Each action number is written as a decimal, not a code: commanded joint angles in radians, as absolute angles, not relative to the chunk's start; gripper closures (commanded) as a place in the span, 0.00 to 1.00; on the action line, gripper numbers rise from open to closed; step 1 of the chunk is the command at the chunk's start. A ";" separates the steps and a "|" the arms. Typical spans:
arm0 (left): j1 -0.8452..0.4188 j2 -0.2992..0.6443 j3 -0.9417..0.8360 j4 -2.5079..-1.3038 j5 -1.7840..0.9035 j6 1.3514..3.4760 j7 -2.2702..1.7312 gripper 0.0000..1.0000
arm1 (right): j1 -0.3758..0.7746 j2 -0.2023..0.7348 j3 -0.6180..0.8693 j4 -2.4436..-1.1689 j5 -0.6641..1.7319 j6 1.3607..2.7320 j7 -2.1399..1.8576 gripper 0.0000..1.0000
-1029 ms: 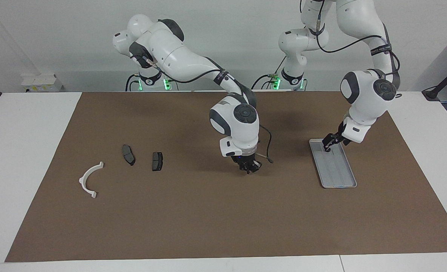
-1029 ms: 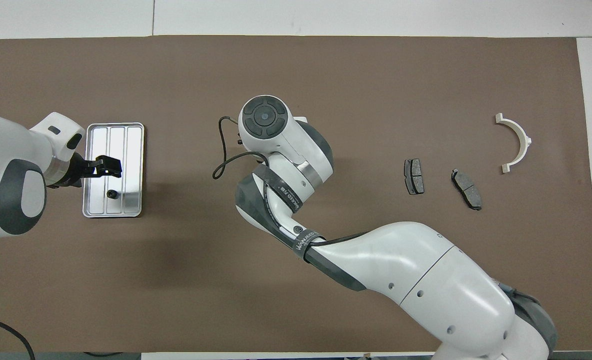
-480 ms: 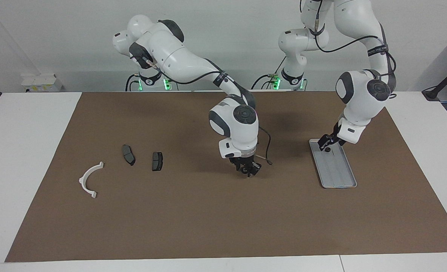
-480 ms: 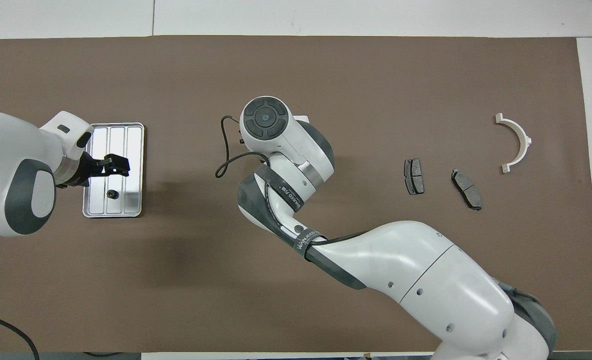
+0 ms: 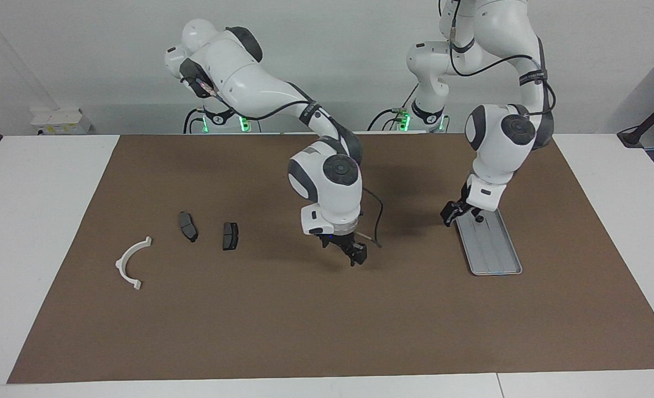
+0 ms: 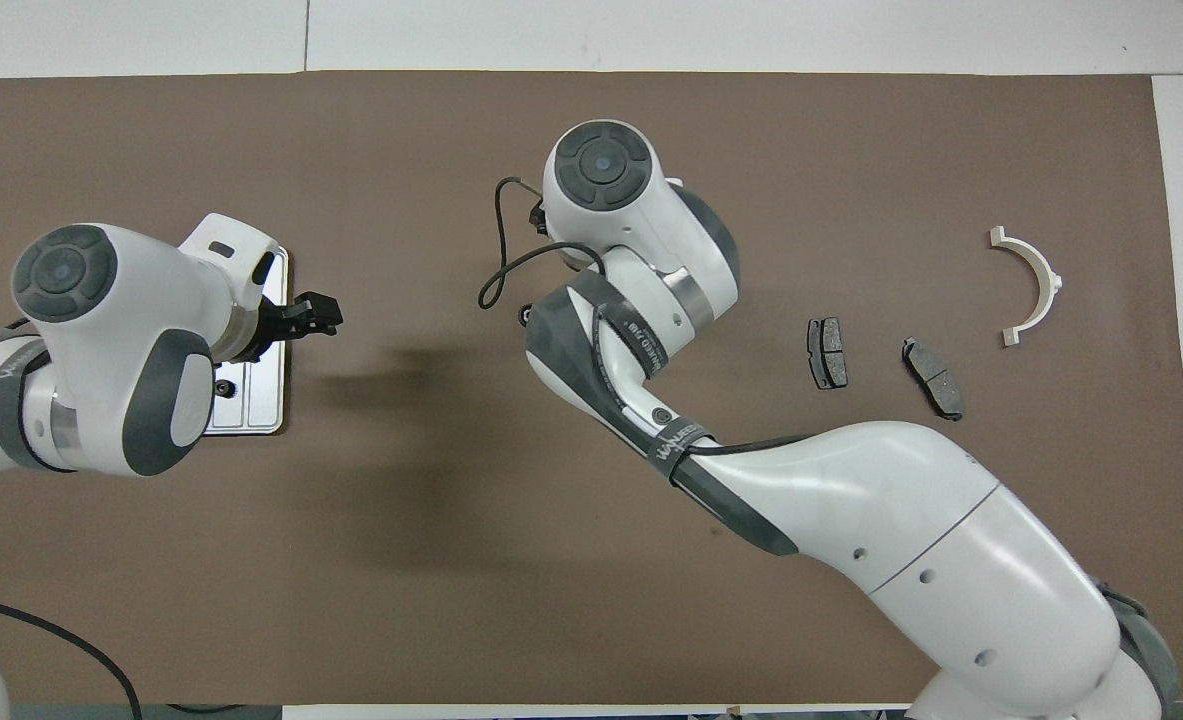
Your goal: Pick bearing gear from pile to tray
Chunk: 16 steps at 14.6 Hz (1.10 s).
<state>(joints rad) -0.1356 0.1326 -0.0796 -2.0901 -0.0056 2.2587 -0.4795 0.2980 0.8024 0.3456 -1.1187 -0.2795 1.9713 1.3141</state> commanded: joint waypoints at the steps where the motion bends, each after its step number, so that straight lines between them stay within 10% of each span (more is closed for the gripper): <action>1: -0.231 0.204 -0.064 -2.027 -0.006 2.273 -0.599 0.00 | 0.200 0.732 0.374 -1.138 -0.211 1.942 1.185 0.00; 9: -0.544 0.627 -0.022 -1.542 0.047 2.178 -1.052 0.00 | 0.042 0.678 0.374 -1.161 -0.175 1.824 0.795 0.00; 16: -0.569 0.621 0.009 -1.546 0.046 2.169 -1.066 0.02 | -0.017 0.585 0.350 -1.244 -0.172 1.813 0.548 0.00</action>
<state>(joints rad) -0.5572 0.6164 -0.0038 -1.5607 0.0276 2.1968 -1.0456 0.0127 0.6811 0.3563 -1.1336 -0.1881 1.8029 0.6590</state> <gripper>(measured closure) 0.000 0.000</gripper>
